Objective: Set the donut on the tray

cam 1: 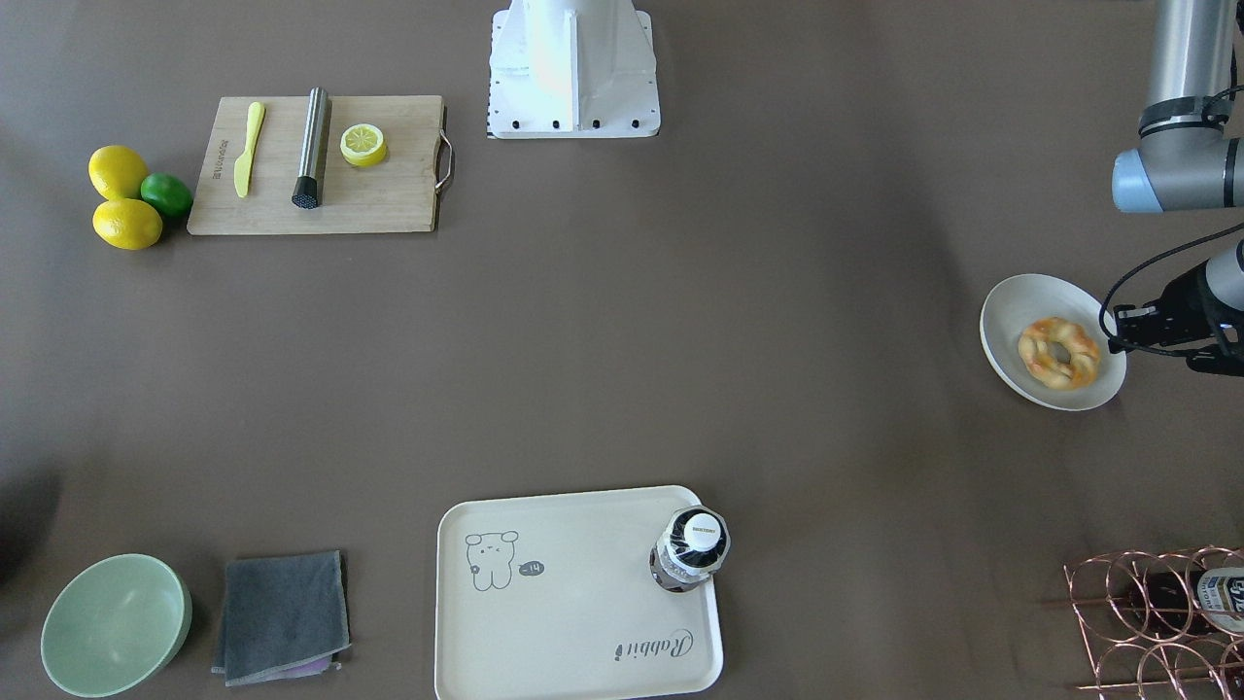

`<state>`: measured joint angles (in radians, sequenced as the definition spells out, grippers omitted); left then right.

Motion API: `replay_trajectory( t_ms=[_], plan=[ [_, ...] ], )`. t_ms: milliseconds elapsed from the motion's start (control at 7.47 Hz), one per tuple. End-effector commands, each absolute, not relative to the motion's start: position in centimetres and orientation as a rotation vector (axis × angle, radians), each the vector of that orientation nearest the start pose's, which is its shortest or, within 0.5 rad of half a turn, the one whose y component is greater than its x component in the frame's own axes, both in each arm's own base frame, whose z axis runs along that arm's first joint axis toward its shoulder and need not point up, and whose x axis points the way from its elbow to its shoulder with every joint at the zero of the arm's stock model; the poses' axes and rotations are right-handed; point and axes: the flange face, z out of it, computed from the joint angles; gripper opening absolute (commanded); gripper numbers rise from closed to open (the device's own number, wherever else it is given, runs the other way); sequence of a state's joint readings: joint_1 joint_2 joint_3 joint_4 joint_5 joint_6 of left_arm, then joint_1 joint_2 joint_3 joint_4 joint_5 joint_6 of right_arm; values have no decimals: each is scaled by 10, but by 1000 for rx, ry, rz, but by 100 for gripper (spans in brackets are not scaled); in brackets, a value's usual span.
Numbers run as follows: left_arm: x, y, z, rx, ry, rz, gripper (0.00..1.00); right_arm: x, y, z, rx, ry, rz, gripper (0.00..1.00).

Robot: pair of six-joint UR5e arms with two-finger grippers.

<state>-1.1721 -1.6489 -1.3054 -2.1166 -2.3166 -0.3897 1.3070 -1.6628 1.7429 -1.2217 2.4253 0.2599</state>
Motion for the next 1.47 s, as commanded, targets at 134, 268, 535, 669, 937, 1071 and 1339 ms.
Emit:
replay_trajectory(
  t_ms=[134, 268, 535, 669, 937, 1071, 1339],
  plan=[
    [159, -533, 643, 14, 941, 129, 0, -75, -486, 549, 183, -929, -156, 100],
    [162, -533, 614, -11, 993, 67, 0, -100, -503, 515, 153, -961, -76, 100],
    [198, -538, 530, -55, 1057, -62, 0, -174, -520, 452, 79, -1015, 0, 100],
    [223, -532, 490, -82, 1089, -91, 0, -202, -518, 426, 52, -1040, 15, 100],
    [315, -525, 378, -192, 1167, -165, 0, -280, -510, 352, 23, -1068, 108, 99],
    [342, -520, 344, -234, 1185, -204, 0, -321, -498, 319, 30, -1079, 128, 99],
    [392, -506, 301, -233, 1192, -243, 0, -367, -480, 272, 31, -1124, 88, 97]
  ],
)
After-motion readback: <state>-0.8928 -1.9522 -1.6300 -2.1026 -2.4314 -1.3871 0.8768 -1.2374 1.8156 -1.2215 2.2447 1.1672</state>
